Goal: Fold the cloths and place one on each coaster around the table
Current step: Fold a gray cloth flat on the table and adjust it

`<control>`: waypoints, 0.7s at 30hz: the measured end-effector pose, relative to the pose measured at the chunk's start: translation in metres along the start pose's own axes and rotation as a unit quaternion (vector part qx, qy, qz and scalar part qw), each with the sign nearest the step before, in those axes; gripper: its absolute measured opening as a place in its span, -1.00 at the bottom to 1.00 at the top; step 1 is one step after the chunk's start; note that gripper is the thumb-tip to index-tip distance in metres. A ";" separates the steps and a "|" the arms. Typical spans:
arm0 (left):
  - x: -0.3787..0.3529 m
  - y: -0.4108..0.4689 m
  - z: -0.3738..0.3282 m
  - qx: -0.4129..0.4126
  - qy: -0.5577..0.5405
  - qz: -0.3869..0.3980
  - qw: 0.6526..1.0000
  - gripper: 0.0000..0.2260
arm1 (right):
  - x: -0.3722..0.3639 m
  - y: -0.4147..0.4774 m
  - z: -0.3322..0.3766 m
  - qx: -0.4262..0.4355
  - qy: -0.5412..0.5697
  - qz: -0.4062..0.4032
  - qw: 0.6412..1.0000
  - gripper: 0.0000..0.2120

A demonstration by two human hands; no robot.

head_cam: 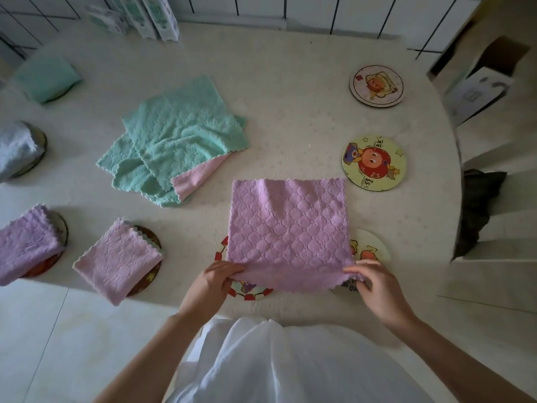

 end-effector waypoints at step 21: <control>0.024 0.156 0.044 0.421 -0.346 -0.111 0.831 -0.94 | 0.010 0.162 0.012 -0.284 0.212 -0.071 0.932 -0.87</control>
Point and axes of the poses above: each hand's wrist, its own y-axis towards the middle knuckle, its own x-axis out of the back of the hand, z = x × y, the point moved 3 cm from there along y, towards the middle knuckle, and after that the axes turned 3 degrees about -x, right-handed, at the moved point
